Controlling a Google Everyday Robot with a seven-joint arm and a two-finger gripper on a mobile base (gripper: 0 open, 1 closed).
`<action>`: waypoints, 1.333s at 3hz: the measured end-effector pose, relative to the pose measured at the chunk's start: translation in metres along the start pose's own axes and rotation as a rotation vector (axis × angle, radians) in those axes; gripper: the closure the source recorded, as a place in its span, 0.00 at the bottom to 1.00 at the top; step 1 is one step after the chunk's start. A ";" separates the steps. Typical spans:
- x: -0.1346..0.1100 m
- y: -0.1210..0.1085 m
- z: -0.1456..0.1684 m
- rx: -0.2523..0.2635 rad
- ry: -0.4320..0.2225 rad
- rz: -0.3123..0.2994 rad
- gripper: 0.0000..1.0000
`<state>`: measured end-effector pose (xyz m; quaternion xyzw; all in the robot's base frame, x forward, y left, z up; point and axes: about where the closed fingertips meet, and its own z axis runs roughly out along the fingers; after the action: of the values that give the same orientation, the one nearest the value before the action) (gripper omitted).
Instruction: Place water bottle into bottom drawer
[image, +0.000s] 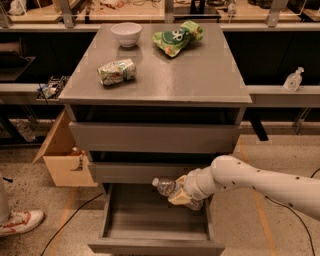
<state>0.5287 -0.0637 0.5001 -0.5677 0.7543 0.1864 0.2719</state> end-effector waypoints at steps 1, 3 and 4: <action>0.000 0.000 0.000 0.000 0.000 0.000 1.00; 0.034 -0.034 0.065 0.040 -0.013 -0.099 1.00; 0.063 -0.047 0.101 0.036 0.003 -0.099 1.00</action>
Offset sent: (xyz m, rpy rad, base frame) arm 0.0335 0.0055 -0.0510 -0.0131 -0.1088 0.0535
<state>0.5807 -0.0650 0.3828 -0.5997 0.7290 0.1581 0.2899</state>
